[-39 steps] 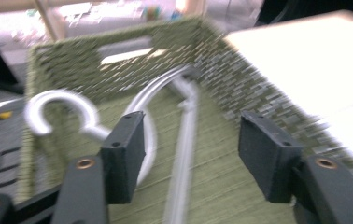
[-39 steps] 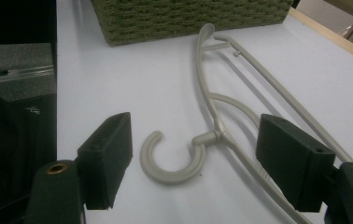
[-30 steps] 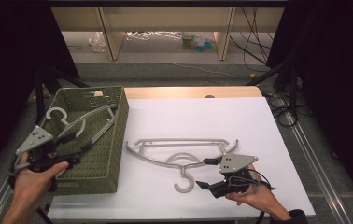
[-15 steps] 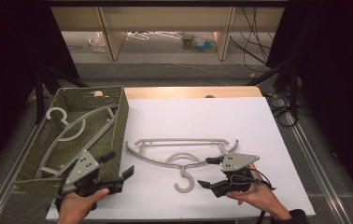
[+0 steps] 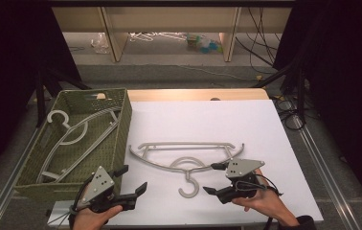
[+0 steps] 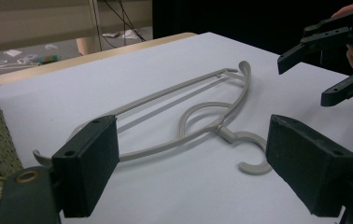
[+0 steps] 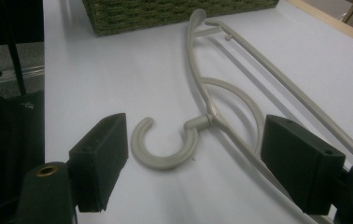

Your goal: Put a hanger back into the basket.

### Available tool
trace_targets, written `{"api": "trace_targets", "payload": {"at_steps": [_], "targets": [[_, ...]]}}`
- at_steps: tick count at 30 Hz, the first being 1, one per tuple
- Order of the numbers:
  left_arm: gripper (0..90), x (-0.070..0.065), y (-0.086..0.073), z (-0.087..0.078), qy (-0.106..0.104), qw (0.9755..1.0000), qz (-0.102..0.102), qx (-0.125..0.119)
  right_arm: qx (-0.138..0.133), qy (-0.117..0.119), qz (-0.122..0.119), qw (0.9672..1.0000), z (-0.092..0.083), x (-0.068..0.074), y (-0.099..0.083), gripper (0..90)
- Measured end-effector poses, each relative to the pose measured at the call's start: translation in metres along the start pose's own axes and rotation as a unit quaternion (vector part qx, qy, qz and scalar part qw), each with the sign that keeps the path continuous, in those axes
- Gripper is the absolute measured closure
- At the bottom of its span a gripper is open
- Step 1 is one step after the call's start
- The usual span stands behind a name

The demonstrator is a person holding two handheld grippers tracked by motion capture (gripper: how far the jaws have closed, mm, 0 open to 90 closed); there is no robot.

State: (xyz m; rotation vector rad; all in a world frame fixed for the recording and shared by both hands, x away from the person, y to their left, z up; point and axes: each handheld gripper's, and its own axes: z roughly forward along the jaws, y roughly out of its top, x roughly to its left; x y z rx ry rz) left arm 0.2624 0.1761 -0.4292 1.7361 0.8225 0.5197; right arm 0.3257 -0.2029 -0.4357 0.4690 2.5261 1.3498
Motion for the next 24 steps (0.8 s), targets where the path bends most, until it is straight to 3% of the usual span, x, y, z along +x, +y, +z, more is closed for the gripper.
{"api": "trace_targets", "payload": {"at_steps": [1, 3, 5, 6, 10, 11, 13, 16, 18, 21, 23, 24], "targets": [[17.3, -0.003, -0.002, 0.001, -0.004, 1.0000, -0.008, 0.000, 0.002, -0.001, -0.001, 1.0000, 0.001, -0.001, 0.000, 24.3], [17.2, -0.004, -0.003, 0.001, -0.007, 0.9999, 0.006, 0.007, 0.004, -0.003, 0.000, 1.0000, 0.002, -0.003, 0.000, 24.8], [17.1, -0.007, -0.004, 0.002, -0.014, 0.9999, -0.006, 0.006, 0.013, -0.003, -0.002, 0.9999, 0.005, -0.005, 0.000, 25.3], [17.1, -0.007, -0.004, 0.002, -0.017, 0.9998, 0.003, 0.005, 0.015, -0.006, -0.004, 0.9999, 0.006, -0.006, 0.000, 25.3], [17.1, -0.009, -0.006, 0.003, -0.018, 0.9997, 0.011, 0.016, 0.054, -0.016, -0.016, 0.9983, 0.013, -0.012, 0.000, 28.0], [17.1, -0.010, -0.007, 0.003, -0.017, 0.9997, 0.003, 0.018, 0.071, -0.024, -0.029, 0.9967, 0.015, -0.014, 0.000, 31.6], [17.3, -0.011, -0.008, 0.004, -0.020, 0.9996, 0.009, 0.021, 0.104, -0.040, -0.040, 0.9929, 0.022, -0.018, 0.003, 32.9], [17.6, -0.012, -0.009, 0.006, -0.032, 0.9990, 0.016, 0.028, 0.131, -0.034, -0.031, 0.9904, 0.031, -0.026, 0.005, 35.9], [17.7, -0.014, -0.010, 0.008, -0.039, 0.9987, 0.018, 0.025, 0.156, -0.033, -0.039, 0.9865, 0.038, -0.037, 0.008, 37.3], [17.7, -0.013, -0.010, 0.008, -0.039, 0.9985, 0.022, 0.031, 0.168, -0.026, -0.034, 0.9849, 0.044, -0.044, 0.008, 39.0], [17.7, -0.013, -0.010, 0.009, -0.039, 0.9985, 0.021, 0.034, 0.200, -0.020, -0.034, 0.9789, 0.055, -0.053, 0.005, 44.3], [17.7, -0.012, -0.011, 0.009, -0.042, 0.9983, 0.023, 0.032, 0.200, -0.020, -0.034, 0.9789, 0.055, -0.053, 0.005, 44.3]]}}
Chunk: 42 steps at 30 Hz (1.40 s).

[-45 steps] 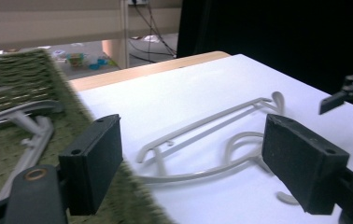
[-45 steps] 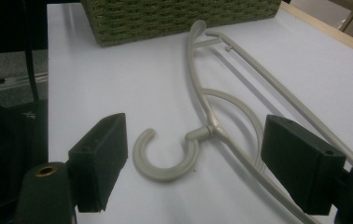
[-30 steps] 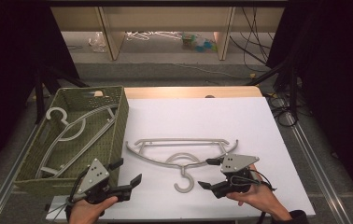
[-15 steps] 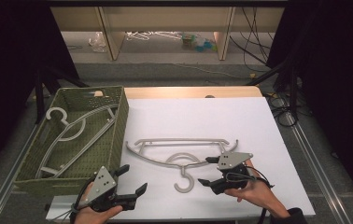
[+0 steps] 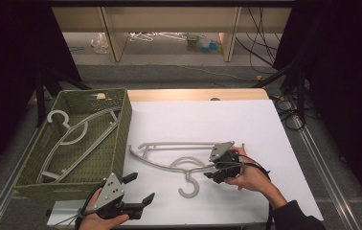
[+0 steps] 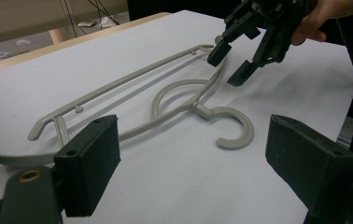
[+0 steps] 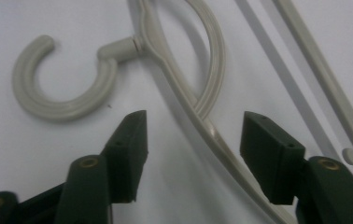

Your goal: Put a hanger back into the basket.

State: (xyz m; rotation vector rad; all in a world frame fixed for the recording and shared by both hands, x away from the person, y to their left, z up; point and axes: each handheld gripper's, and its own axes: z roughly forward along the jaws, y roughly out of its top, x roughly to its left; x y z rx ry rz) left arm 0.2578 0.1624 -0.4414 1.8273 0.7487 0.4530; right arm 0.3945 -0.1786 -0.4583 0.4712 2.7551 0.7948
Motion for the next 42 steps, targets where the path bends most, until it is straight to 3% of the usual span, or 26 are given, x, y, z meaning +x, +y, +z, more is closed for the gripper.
{"api": "trace_targets", "payload": {"at_steps": [6, 8, 10, 15, 18, 19, 20, 23, 26, 31, 34, 42], "targets": [[18.4, -0.001, -0.002, 0.002, -0.007, 0.9999, 0.005, 0.006, 0.028, 0.047, 0.016, 0.9984, 0.019, -0.014, 0.001, 48.7], [18.7, -0.001, -0.001, 0.001, -0.007, 0.9999, 0.003, 0.012, 0.025, 0.055, 0.021, 0.9980, 0.020, -0.017, 0.001, 51.7], [18.8, -0.001, -0.001, 0.001, -0.014, 0.9998, -0.012, 0.009, 0.031, 0.054, 0.015, 0.9979, 0.020, -0.015, 0.001, 54.2], [19.3, 0.000, -0.001, 0.002, -0.015, 0.9998, -0.011, 0.009, 0.047, 0.057, 0.007, 0.9973, 0.019, -0.011, 0.005, 62.6], [19.8, -0.001, -0.001, 0.000, -0.016, 0.9998, -0.013, 0.009, 0.053, 0.063, -0.011, 0.9965, 0.019, -0.009, 0.007, 69.0], [20.2, -0.001, -0.001, 0.000, -0.016, 0.9998, -0.014, 0.005, 0.058, 0.064, -0.038, 0.9955, 0.019, -0.006, 0.009, 71.4], [20.2, -0.001, -0.001, 0.000, -0.017, 0.9997, -0.015, 0.002, 0.058, 0.064, -0.038, 0.9955, 0.019, -0.006, 0.009, 71.4], [20.4, 0.001, -0.001, 0.000, -0.014, 0.9998, -0.014, 0.000, 0.061, 0.063, -0.090, 0.9921, 0.018, -0.003, 0.011, 74.9], [20.6, 0.002, 0.001, -0.002, -0.001, 1.0000, -0.002, 0.008, 0.061, 0.058, -0.118, 0.9895, 0.018, 0.001, 0.011, 76.6], [20.9, 0.001, 0.003, -0.003, 0.000, 1.0000, 0.007, 0.002, 0.061, 0.053, -0.163, 0.9833, 0.016, 0.004, 0.013, 79.4], [20.9, 0.002, 0.003, 0.000, -0.001, 0.9998, 0.020, 0.003, 0.056, 0.061, -0.175, 0.9811, 0.011, 0.005, 0.012, 80.5], [22.8, 0.000, 0.013, 0.005, 0.008, 0.9989, 0.045, 0.006, 0.013, 0.076, -0.177, 0.9813, -0.011, 0.011, 0.010, 82.1]]}}
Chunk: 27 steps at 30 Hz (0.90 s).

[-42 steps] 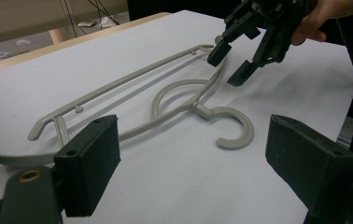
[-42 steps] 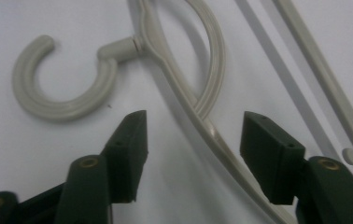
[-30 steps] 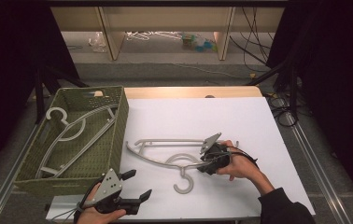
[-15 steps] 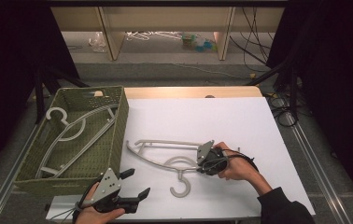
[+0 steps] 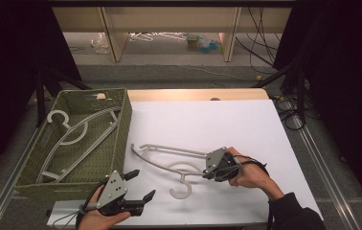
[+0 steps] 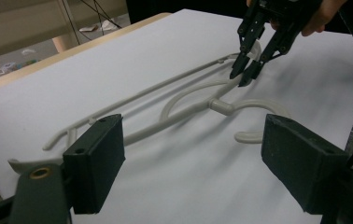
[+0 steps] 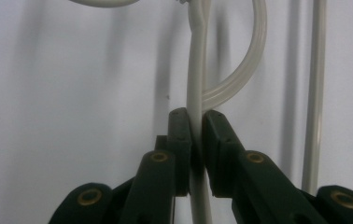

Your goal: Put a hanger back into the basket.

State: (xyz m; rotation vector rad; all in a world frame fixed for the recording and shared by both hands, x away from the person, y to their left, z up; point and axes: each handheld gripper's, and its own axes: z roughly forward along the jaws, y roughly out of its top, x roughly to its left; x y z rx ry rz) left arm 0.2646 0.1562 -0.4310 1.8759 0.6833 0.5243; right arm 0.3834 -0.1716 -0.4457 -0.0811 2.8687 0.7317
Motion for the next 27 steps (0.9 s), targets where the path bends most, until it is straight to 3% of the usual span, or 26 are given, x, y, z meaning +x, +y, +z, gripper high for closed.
{"api": "trace_targets", "payload": {"at_steps": [3, 7, 9, 11, 14, 17, 18, 20, 21, 22, 23, 24, 25, 26, 27], "targets": [[26.1, -0.002, 0.006, 0.006, 0.008, 0.9985, 0.048, 0.026, -0.011, 0.007, -0.004, 0.9999, -0.009, 0.005, -0.002, 82.2], [28.1, -0.005, 0.010, 0.023, -0.012, 0.9975, 0.040, 0.057, -0.028, 0.016, -0.014, 0.9994, -0.017, 0.011, -0.001, 82.2], [28.9, -0.003, 0.011, 0.030, -0.014, 0.9948, 0.060, 0.081, -0.035, 0.017, -0.014, 0.9991, -0.020, 0.014, -0.001, 82.3], [31.2, -0.002, 0.012, 0.040, -0.036, 0.9951, 0.042, 0.083, -0.044, 0.021, -0.017, 0.9986, -0.023, 0.015, -0.002, 82.3], [34.0, 0.000, 0.012, 0.053, -0.037, 0.9937, 0.049, 0.094, -0.050, 0.028, -0.016, 0.9982, -0.026, 0.018, -0.003, 82.4], [35.4, -0.001, 0.012, 0.063, -0.042, 0.9877, 0.091, 0.120, -0.059, 0.031, -0.016, 0.9977, -0.030, 0.020, -0.004, 82.3], [36.1, -0.001, 0.011, 0.066, -0.048, 0.9858, 0.098, 0.127, -0.059, 0.029, -0.016, 0.9977, -0.031, 0.020, -0.004, 82.3], [37.2, -0.003, 0.010, 0.072, -0.050, 0.9843, 0.107, 0.131, -0.064, 0.034, -0.008, 0.9973, -0.032, 0.020, -0.005, 82.2], [38.1, -0.004, 0.010, 0.075, -0.056, 0.9818, 0.117, 0.139, -0.064, 0.032, -0.005, 0.9974, -0.032, 0.020, -0.005, 82.2], [39.0, -0.004, 0.009, 0.077, -0.055, 0.9810, 0.124, 0.138, -0.064, 0.034, -0.003, 0.9974, -0.032, 0.020, -0.005, 82.2], [40.3, -0.004, 0.009, 0.080, -0.056, 0.9781, 0.135, 0.148, -0.064, 0.033, -0.003, 0.9974, -0.032, 0.020, -0.005, 82.2], [46.6, -0.004, 0.009, 0.082, -0.060, 0.9786, 0.135, 0.143, -0.065, 0.035, -0.004, 0.9973, -0.033, 0.020, -0.005, 82.2], [46.6, -0.003, 0.010, 0.084, -0.063, 0.9776, 0.139, 0.145, -0.065, 0.035, -0.004, 0.9973, -0.033, 0.020, -0.005, 82.2], [50.6, -0.002, 0.010, 0.086, -0.064, 0.9782, 0.140, 0.140, -0.066, 0.033, -0.006, 0.9973, -0.032, 0.020, -0.005, 82.2], [53.9, -0.002, 0.011, 0.087, -0.063, 0.9764, 0.147, 0.145, -0.066, 0.033, -0.005, 0.9972, -0.032, 0.020, -0.005, 82.2]]}}
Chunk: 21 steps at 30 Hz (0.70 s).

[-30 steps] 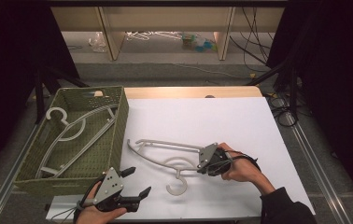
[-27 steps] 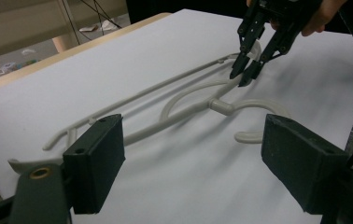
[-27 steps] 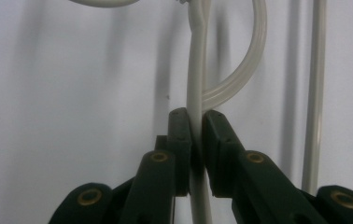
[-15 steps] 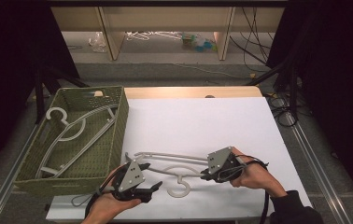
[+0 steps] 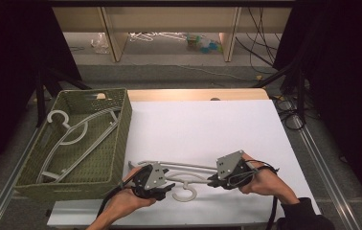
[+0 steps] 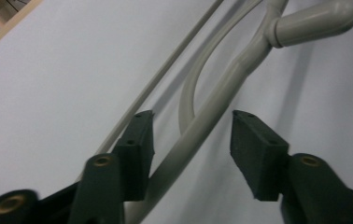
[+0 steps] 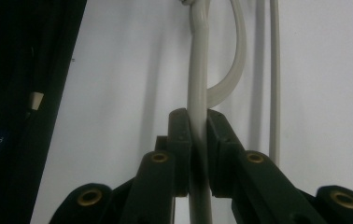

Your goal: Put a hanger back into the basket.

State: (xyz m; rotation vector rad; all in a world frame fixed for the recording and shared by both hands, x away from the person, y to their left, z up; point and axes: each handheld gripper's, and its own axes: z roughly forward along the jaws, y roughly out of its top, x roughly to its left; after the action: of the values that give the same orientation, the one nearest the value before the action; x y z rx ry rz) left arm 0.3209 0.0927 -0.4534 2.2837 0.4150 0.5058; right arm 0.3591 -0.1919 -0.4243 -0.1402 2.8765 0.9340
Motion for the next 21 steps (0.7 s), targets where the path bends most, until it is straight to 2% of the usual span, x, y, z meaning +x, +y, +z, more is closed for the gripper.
{"api": "trace_targets", "payload": {"at_steps": [1, 3, 6, 7, 8, 9, 10, 11, 16, 18, 19, 21], "targets": [[59.4, 0.000, 0.001, 0.002, 0.000, 0.9999, 0.011, -0.002, 0.000, 0.002, 0.001, 1.0000, 0.000, 0.000, 0.000, 82.2], [62.6, 0.000, 0.005, 0.002, -0.003, 0.9994, 0.034, 0.009, 0.003, 0.000, 0.002, 1.0000, -0.001, -0.001, 0.000, 82.0], [67.0, -0.003, 0.010, -0.001, -0.010, 0.9982, 0.057, 0.012, 0.000, 0.000, 0.011, 0.9999, -0.002, -0.001, -0.001, 80.5], [69.7, -0.004, 0.012, -0.003, -0.014, 0.9981, 0.059, 0.014, -0.005, -0.007, 0.035, 0.9993, -0.005, -0.003, -0.002, 77.8], [69.7, -0.005, 0.013, -0.005, -0.017, 0.9977, 0.064, 0.014, -0.005, -0.007, 0.035, 0.9993, -0.005, -0.003, -0.002, 77.8], [71.6, -0.006, 0.016, -0.007, -0.023, 0.9974, 0.068, 0.014, -0.014, -0.014, 0.049, 0.9986, -0.007, -0.006, -0.004, 75.6], [72.5, -0.006, 0.016, -0.007, -0.023, 0.9974, 0.068, 0.014, -0.014, -0.014, 0.049, 0.9986, -0.007, -0.006, -0.004, 75.6], [72.5, -0.007, 0.018, -0.007, -0.025, 0.9973, 0.068, 0.016, -0.013, -0.014, 0.060, 0.9980, -0.007, -0.006, -0.004, 74.6], [75.8, -0.008, 0.022, -0.011, -0.038, 0.9981, 0.048, 0.009, -0.013, -0.038, 0.102, 0.9940, -0.006, -0.010, -0.005, 68.6], [76.4, -0.006, 0.023, -0.013, -0.045, 0.9986, 0.026, 0.002, -0.020, -0.047, 0.115, 0.9920, -0.007, -0.011, -0.005, 65.7], [77.1, -0.006, 0.023, -0.013, -0.050, 0.9986, 0.016, -0.002, -0.027, -0.057, 0.130, 0.9895, -0.007, -0.012, -0.005, 63.3], [78.1, -0.005, 0.023, -0.015, -0.061, 0.9981, -0.004, -0.004, -0.029, -0.068, 0.145, 0.9866, -0.009, -0.014, -0.005, 59.7]]}}
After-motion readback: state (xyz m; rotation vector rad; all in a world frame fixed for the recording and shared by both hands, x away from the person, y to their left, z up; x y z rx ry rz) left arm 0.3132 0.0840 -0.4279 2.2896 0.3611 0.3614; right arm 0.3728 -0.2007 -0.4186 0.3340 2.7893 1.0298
